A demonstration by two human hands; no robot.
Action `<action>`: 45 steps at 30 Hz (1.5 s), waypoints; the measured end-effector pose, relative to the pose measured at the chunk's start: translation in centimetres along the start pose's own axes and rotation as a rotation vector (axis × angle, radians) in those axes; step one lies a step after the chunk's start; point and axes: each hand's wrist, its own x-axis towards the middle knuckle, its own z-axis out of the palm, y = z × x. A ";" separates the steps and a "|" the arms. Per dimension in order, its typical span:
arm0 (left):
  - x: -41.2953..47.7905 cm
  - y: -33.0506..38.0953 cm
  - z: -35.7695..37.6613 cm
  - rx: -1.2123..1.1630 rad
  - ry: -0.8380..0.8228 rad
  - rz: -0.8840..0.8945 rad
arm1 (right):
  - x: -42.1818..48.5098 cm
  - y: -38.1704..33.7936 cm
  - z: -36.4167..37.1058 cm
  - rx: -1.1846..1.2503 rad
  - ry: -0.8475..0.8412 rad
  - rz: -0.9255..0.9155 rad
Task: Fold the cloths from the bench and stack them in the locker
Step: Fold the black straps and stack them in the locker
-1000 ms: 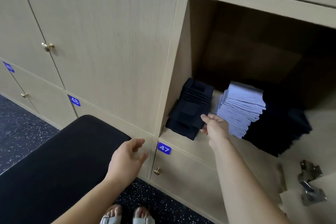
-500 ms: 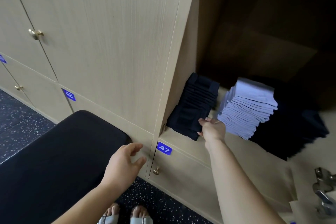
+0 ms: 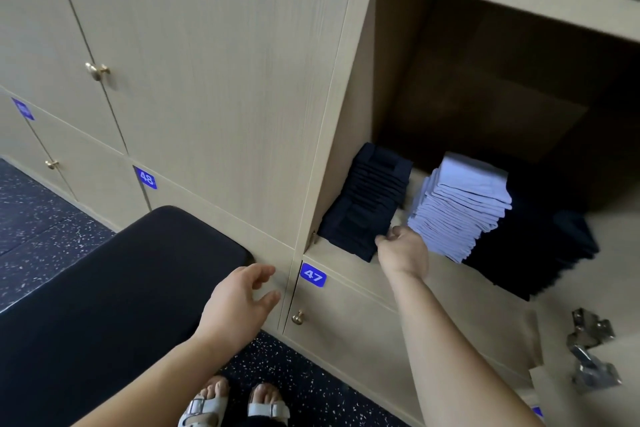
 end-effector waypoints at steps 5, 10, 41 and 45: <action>-3.7 -0.1 -2.4 0.120 -0.091 -0.044 | -5.2 0.1 -1.2 -0.129 -0.132 -0.077; -9.9 -2.3 -6.9 0.242 -0.103 -0.101 | -13.4 -1.3 -1.8 -0.085 -0.261 -0.170; -44.6 -28.8 -23.0 0.415 0.436 -0.253 | -54.4 -6.6 16.9 -0.485 -0.872 -1.048; -44.4 -30.4 -24.9 0.411 0.579 -0.267 | -56.7 -8.6 19.5 -0.463 -0.909 -1.131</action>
